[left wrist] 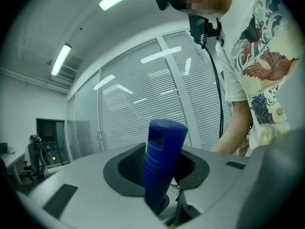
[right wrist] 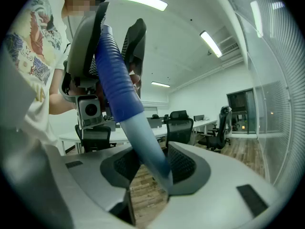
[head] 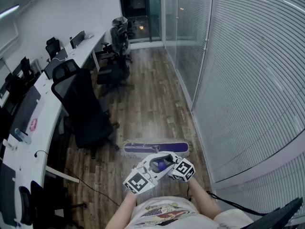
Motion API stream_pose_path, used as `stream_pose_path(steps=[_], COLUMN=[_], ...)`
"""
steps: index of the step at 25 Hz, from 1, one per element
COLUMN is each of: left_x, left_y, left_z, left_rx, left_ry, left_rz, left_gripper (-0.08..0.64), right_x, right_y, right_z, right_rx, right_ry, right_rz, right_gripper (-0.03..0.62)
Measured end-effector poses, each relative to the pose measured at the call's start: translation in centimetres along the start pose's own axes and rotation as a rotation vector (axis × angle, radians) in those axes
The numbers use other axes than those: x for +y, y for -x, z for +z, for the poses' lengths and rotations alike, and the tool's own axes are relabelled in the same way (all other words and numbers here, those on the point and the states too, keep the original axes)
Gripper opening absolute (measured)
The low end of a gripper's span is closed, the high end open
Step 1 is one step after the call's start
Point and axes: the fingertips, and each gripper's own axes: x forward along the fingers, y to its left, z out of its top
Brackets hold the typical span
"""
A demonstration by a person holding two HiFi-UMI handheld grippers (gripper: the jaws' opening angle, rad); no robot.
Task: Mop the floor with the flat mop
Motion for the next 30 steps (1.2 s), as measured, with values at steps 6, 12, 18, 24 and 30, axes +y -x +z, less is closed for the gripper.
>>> stream_pose_path(steps=[6, 12, 18, 24, 30], left_x=[0.09, 0.03, 0.37, 0.7, 0.48], left_y=[0.31, 0.62, 0.54, 0.92, 0.41], left_z=[0.15, 0.19, 0.37, 0.66, 0.82], left_rx=[-0.021, -0.039, -0.07, -0.135, -0.124], left_ry=[0.01, 0.028, 0.042, 0.031, 0.018], left_rz=[0.021, 0.036, 0.05, 0.172, 0.186], left_gripper=[0.11, 0.114, 0.127, 0.133, 0.133], right_x=[0.23, 0.46, 0.21, 0.29, 0.05], right_y=[-0.13, -0.18, -0.09, -0.05, 0.62], right_z=[-0.06, -0.02, 0.22, -0.16, -0.06], right_rx=[-0.002, -0.014, -0.048, -0.04, -0.067], right_ry=[-0.005, -0.052, -0.095, -0.064, -0.081], right_rz=[0.009, 0.01, -0.002, -0.014, -0.026], right_gripper=[0.156, 0.166, 0.178, 0.178, 0.178])
